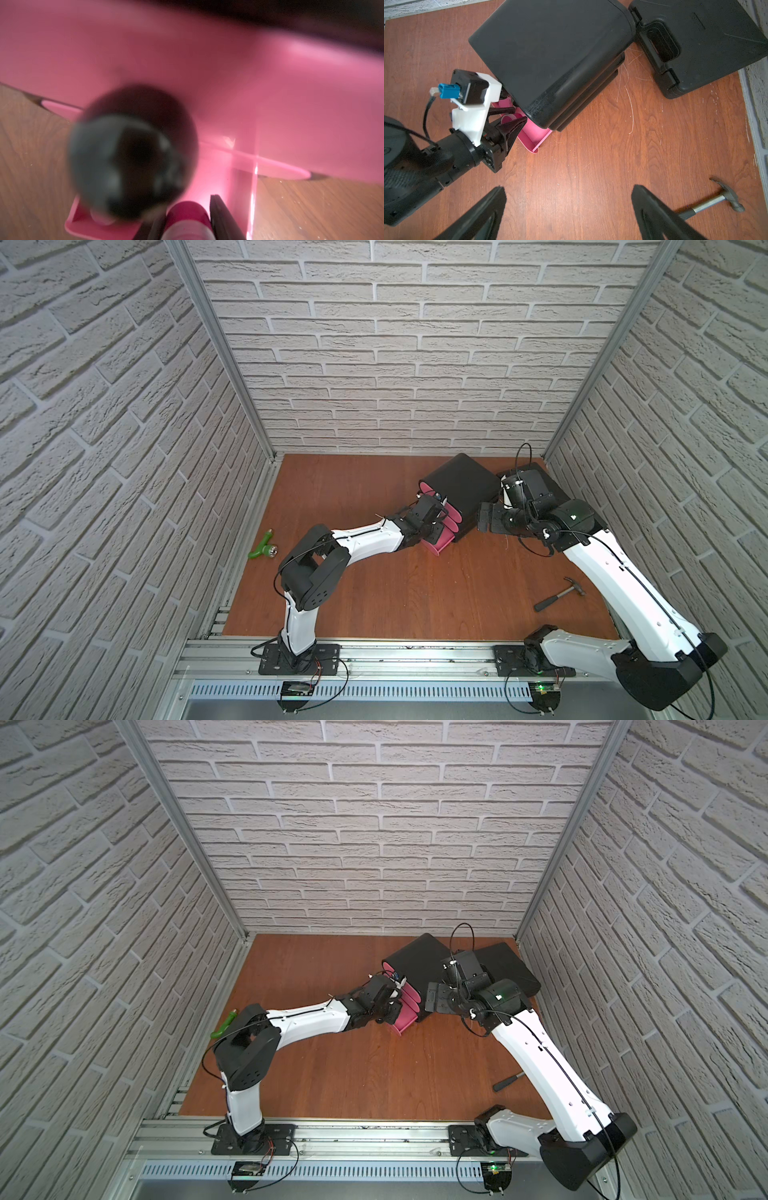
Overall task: Put the paint cans in the drawer according to color
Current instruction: Place the paint can in the drawer, then close the drawer of the storage box.
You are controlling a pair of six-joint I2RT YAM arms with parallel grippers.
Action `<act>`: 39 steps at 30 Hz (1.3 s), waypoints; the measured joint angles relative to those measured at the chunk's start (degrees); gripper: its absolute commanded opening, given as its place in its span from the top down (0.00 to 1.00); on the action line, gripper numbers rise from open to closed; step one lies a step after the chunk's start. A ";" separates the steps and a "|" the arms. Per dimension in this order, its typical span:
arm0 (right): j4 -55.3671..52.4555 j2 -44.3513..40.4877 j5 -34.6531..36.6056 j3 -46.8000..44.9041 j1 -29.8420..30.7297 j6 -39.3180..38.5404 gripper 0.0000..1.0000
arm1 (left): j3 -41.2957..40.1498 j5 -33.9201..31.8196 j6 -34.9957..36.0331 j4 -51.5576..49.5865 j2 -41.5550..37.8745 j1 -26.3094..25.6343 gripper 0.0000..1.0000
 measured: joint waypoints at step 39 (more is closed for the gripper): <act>-2.49 -10.97 -1.49 -4.68 0.00 -0.02 0.01 | 15.13 -27.12 -66.12 -23.78 8.83 -5.44 0.79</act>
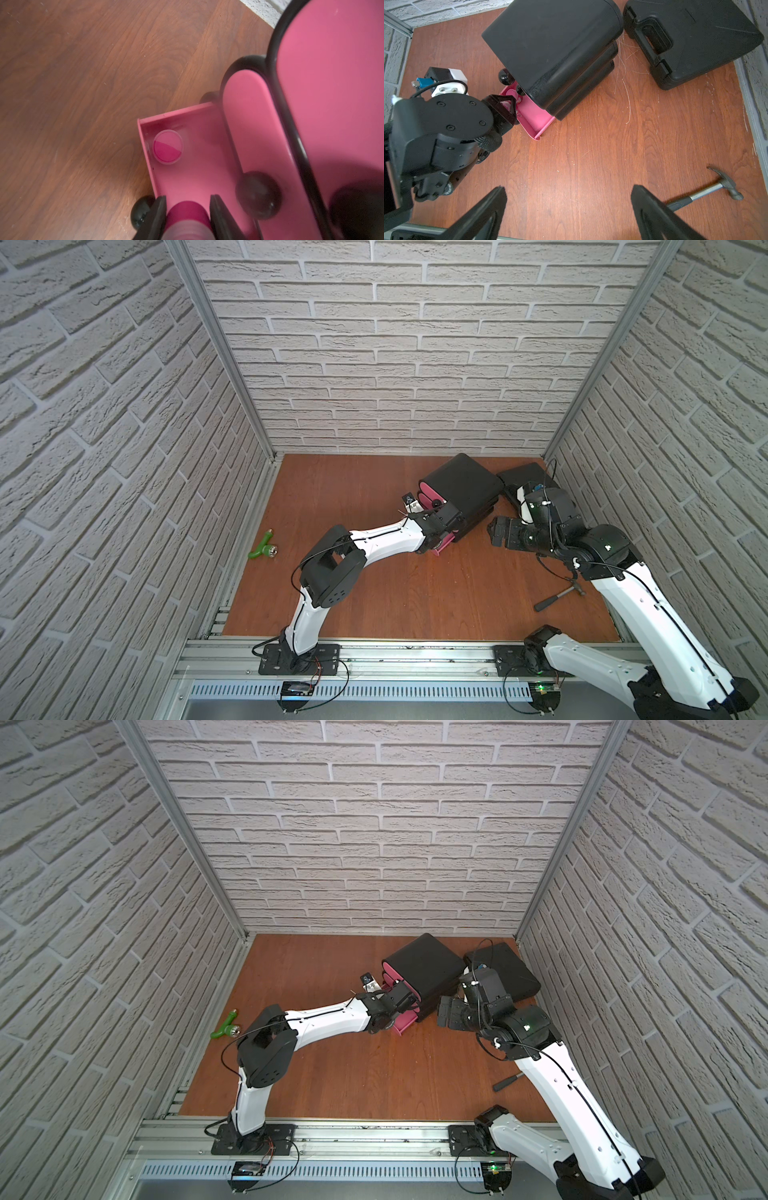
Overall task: Put the paint cans in the drawer according to color
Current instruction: Close the drawer of the storage box.
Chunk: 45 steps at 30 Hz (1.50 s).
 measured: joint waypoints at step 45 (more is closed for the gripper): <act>8.52 22.01 0.94 15.43 -4.20 -5.07 0.01 | -20.90 6.54 11.04 8.61 -22.58 6.47 0.71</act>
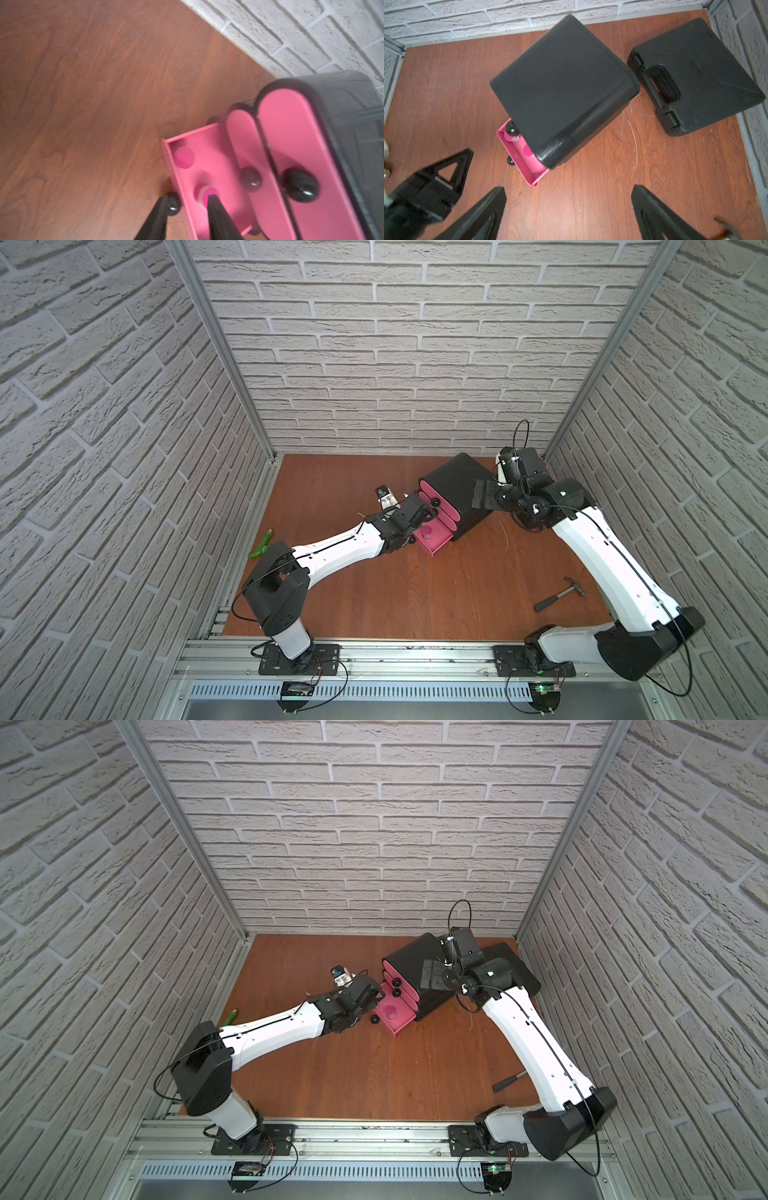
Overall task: Put the paint cans in the drawer according to color
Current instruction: Close the drawer of the storage box.
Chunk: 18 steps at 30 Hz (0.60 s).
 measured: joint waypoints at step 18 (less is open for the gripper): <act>2.99 34.84 -5.81 31.10 -11.50 -1.51 0.01 | -12.04 17.97 5.09 16.31 6.23 8.28 0.85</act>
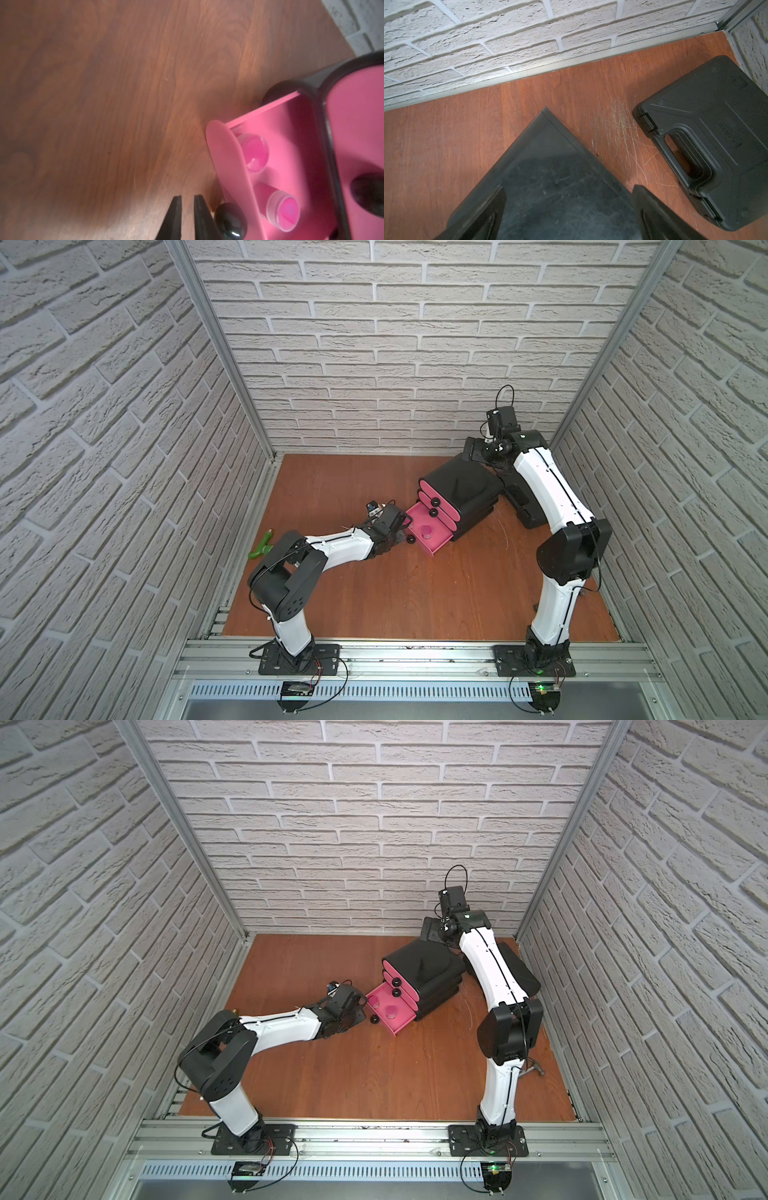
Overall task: Put the paint cans in the drawer according to color
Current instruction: Close the drawer of the storage box.
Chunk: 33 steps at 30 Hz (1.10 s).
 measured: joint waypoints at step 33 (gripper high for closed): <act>1.77 3.32 -7.82 -4.37 -1.95 -7.96 0.02 | 12.57 6.05 -0.96 15.87 15.54 0.00 0.96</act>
